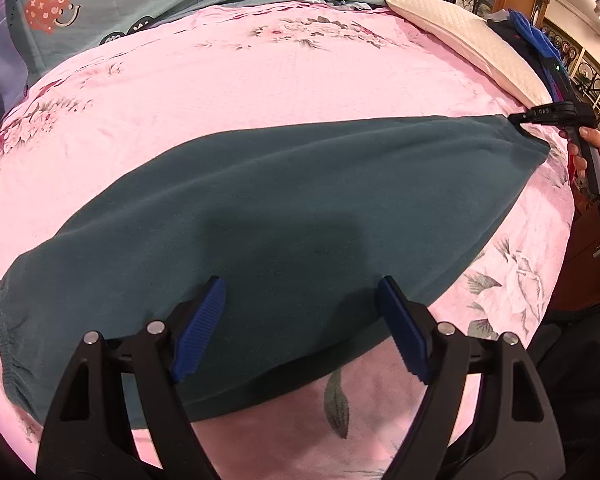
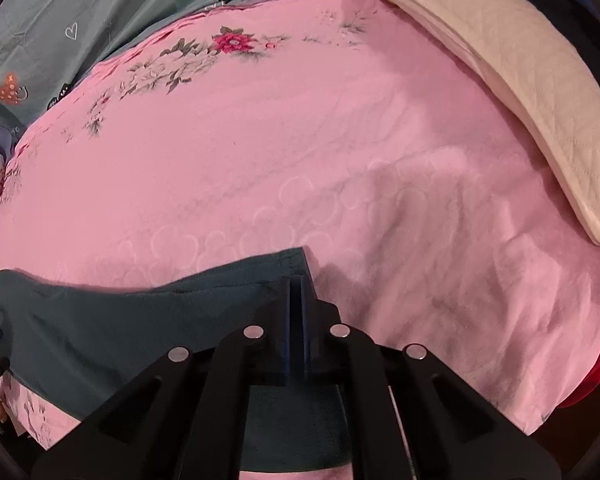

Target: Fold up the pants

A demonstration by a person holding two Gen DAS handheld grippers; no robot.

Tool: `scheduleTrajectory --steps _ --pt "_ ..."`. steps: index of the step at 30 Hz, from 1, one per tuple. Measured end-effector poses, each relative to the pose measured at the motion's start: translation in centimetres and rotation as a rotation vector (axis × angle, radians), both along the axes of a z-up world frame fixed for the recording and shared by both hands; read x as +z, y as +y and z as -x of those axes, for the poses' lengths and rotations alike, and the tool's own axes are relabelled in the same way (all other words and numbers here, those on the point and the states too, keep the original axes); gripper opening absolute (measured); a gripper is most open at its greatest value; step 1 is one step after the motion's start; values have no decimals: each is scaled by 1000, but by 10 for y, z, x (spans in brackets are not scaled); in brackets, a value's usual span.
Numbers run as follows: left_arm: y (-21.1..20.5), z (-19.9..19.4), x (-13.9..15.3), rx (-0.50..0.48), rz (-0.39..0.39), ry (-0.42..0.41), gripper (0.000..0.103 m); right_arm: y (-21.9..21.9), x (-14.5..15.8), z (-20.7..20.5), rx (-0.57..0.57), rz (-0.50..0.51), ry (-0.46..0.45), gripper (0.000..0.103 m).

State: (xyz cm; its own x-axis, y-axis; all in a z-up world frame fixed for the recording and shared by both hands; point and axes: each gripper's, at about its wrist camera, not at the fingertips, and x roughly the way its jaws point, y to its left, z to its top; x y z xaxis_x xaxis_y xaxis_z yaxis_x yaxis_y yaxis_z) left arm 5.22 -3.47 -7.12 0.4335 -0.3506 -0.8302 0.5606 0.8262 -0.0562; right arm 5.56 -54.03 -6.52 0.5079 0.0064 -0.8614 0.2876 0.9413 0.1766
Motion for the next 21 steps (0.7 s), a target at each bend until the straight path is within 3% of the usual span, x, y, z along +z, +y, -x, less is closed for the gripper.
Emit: scheduleTrajectory --steps 6,12,13,14,15,16,18,21 --pt "1 1 0 7 1 -2 80 0 14 -7 1 25 -44 4" --pt "5 3 -4 16 0 3 81 2 -21 -17 2 84 82 6" --pt "5 4 -5 16 -1 4 81 3 -20 -15 -1 106 72 9" --pt "5 4 -4 16 -2 4 81 4 -15 -12 -13 134 57 23" --pt "6 5 -3 16 -3 1 81 5 -7 -7 -33 172 33 28" --pt "6 6 -2 18 -3 -2 81 6 1 -2 -41 187 12 30" --pt "8 9 4 14 10 -16 81 15 18 13 -19 123 -48 30" --pt "3 18 15 -15 32 -53 81 66 37 38 148 54 -116 29"
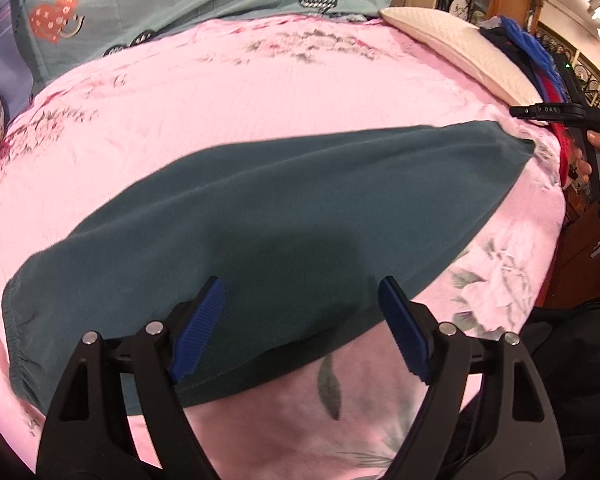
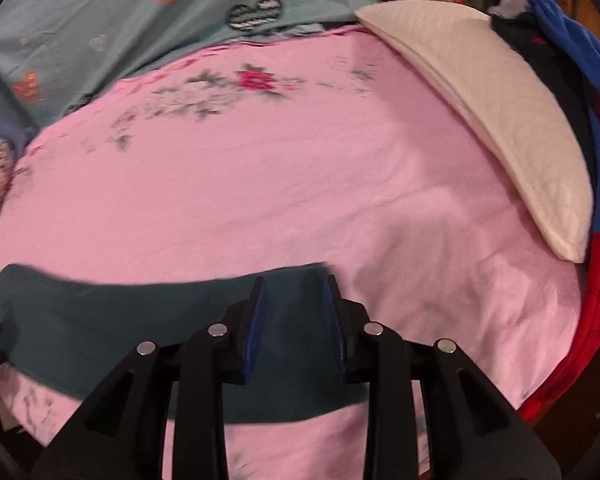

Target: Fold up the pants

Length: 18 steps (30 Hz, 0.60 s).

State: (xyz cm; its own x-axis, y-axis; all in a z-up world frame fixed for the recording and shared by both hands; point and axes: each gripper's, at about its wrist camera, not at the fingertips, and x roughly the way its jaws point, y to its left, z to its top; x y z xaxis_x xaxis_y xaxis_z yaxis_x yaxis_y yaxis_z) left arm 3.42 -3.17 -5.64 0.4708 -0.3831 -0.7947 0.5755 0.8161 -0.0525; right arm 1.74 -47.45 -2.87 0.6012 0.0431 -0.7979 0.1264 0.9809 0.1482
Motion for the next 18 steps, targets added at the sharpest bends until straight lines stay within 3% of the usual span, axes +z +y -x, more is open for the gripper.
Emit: scheduleTrajectory --steps 2,4,6,11,13,18 --pt "-10 4 1 -27 -3 -16 81 46 0 14 131 -6 -15 29" --pt "-19 3 -6 -34 -34 3 81 76 -17 17 198 3 48 29" --pt "-21 1 -19 -37 -66 48 81 93 -41 17 217 51 150 29" --pt "-7 16 -20 -49 -54 48 81 99 -32 19 210 97 171 29" --pt "2 21 -15 -37 -36 42 81 109 -19 20 234 81 127 29" --pt "38 20 12 87 -16 -60 81 188 8 17 470 12 -8 29"
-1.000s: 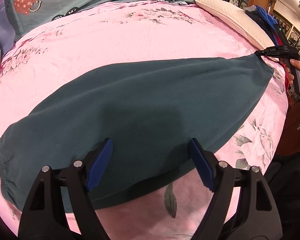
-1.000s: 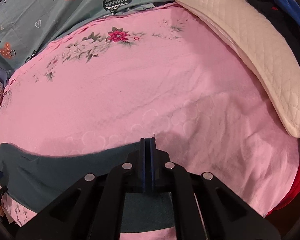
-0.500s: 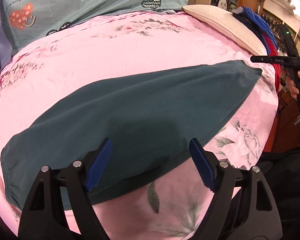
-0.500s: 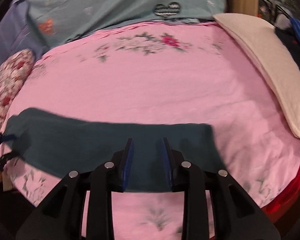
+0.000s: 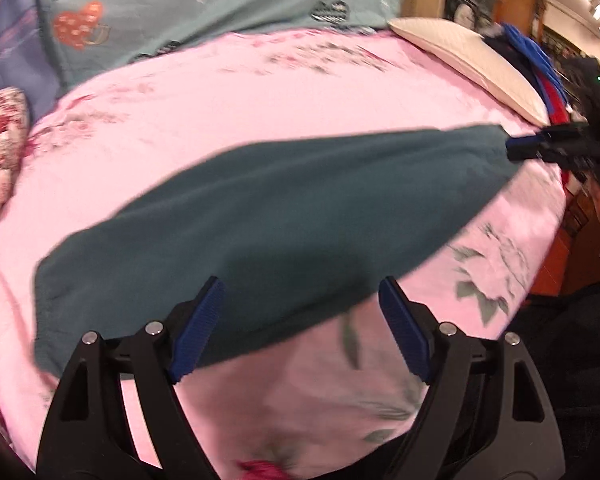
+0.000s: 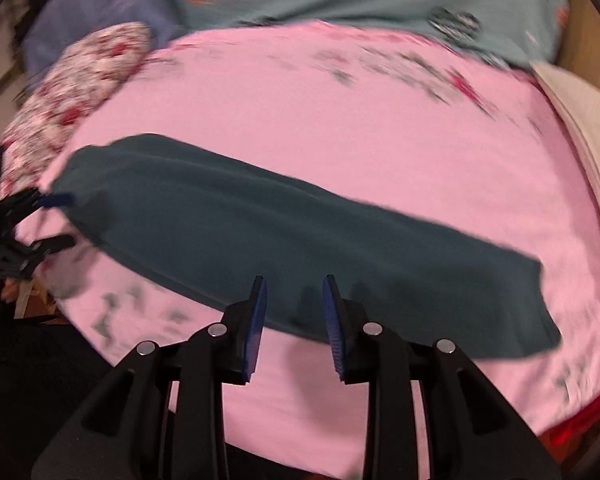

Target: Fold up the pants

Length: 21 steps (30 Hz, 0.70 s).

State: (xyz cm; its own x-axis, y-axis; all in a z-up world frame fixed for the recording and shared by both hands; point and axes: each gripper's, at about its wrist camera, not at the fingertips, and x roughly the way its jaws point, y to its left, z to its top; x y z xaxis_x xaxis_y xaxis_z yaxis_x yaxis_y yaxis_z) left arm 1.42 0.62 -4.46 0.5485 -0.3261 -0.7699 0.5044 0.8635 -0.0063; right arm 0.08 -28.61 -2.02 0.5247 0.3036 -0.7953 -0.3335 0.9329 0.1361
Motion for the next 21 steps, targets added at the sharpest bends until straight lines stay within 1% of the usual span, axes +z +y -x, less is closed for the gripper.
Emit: scheduleTrajectory --steps 1,3,5,6,7,8,9,10,12,13,14,15,17,18,19,21 --pt "9 -4 2 38 -5 -8 81 19 1 -5 51 -16 -9 29" --pt "21 -15 1 109 -33 -13 81 49 -3 -16 113 -23 -19 29" --pt "27 -27 -8 153 -70 5 81 76 -14 -29 165 -16 8 29" --pt "29 -32 -14 163 -91 26 81 87 -24 -35 180 10 43 29" --pt "31 -36 -24 172 -119 63 81 96 -37 -38 198 62 110 29" --pt "32 -35 -33 164 -135 96 82 102 -45 -35 215 102 132 30" --pt "35 -30 -34 152 -129 95 82 105 -44 -28 236 126 124 31" --pt "38 -26 -34 137 -123 103 81 104 -42 -25 267 131 154 34" --pt "44 -20 -31 113 -106 134 81 99 -32 -26 289 99 193 33" --pt "45 -20 -29 107 -110 147 81 97 -21 -31 294 66 173 33" --pt "44 -19 -24 102 -110 130 81 95 -7 -39 298 23 140 33" --pt "44 -19 -17 92 -93 108 81 93 4 -50 290 -25 116 33" --pt "36 -23 1 81 -41 45 83 96 19 -79 270 -102 95 33" --pt "32 -29 8 92 -26 8 87 101 22 -93 268 -145 90 33" --pt "28 -35 11 106 -15 -18 89 110 23 -114 270 -191 104 34" --pt "13 -56 9 120 5 -30 90 128 16 -149 255 -224 133 34"
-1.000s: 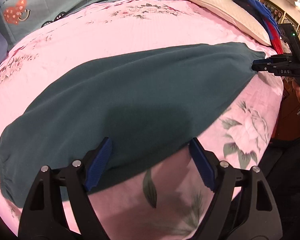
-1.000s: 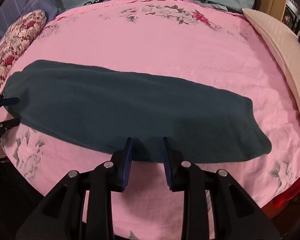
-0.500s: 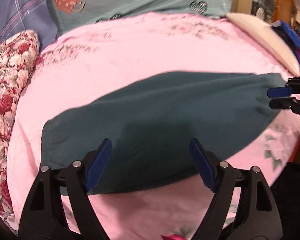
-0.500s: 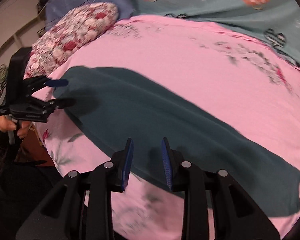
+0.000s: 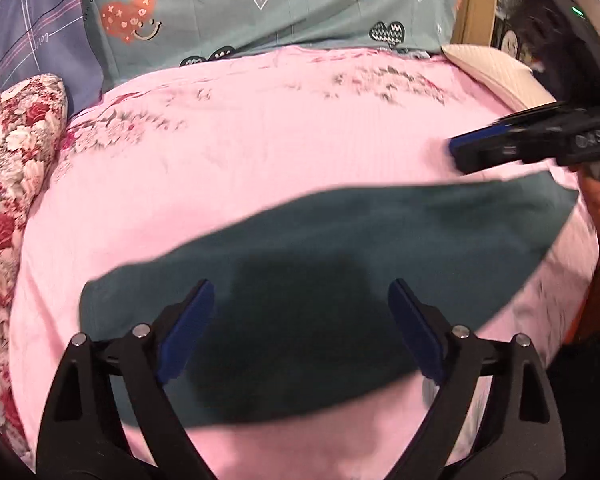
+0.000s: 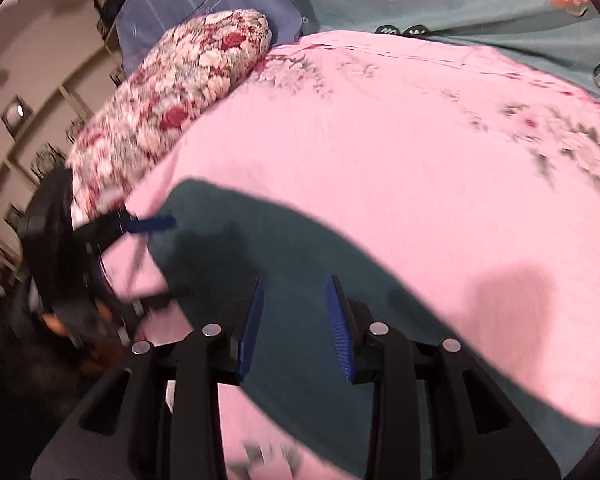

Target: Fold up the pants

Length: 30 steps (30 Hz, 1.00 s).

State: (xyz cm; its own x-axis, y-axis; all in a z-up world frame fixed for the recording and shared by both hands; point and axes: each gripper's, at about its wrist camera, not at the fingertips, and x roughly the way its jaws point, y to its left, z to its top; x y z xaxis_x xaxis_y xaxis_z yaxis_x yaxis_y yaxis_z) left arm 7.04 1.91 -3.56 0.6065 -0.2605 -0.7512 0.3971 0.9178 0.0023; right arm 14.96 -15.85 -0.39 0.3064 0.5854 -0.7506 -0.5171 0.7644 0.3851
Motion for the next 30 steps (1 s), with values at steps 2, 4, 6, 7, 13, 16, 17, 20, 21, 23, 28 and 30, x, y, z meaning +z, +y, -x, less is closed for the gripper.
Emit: scheduleTrajectory --steps 2,4,6,7,13,16,17,20,21,23,28,30 --pt "-14 -24 -16 22 -28 25 90 16 -17 -36 -12 -9 79 34" --pt "-21 -40 -33 32 -46 95 90 26 -35 -62 -19 -23 180 34" --pt "-20 -47 -47 32 -51 163 89 35 -52 -74 -3 -21 316 34" --pt "-18 -44 -47 24 -51 154 89 40 -57 -70 14 -28 376 34" --pt "-7 -33 -48 0 -32 161 90 41 -55 -53 117 -42 487 39" --pt "-7 -25 -51 3 -24 157 90 35 -45 -67 69 -45 431 40" --pt "-7 -25 -51 4 -22 157 90 34 -47 -71 52 -34 430 40" --pt "-6 -23 -51 5 -19 157 90 35 -60 -77 24 14 434 40" --pt "-5 -23 -51 5 -18 156 90 36 -64 -77 29 10 452 40" --pt "-6 -18 -51 5 -17 155 90 43 -68 -70 67 -3 484 40" --pt "-4 -19 -51 3 -13 152 90 58 -73 -48 167 -44 611 43" --pt "-5 -14 -51 2 -12 150 90 56 -75 -46 173 -57 642 43"
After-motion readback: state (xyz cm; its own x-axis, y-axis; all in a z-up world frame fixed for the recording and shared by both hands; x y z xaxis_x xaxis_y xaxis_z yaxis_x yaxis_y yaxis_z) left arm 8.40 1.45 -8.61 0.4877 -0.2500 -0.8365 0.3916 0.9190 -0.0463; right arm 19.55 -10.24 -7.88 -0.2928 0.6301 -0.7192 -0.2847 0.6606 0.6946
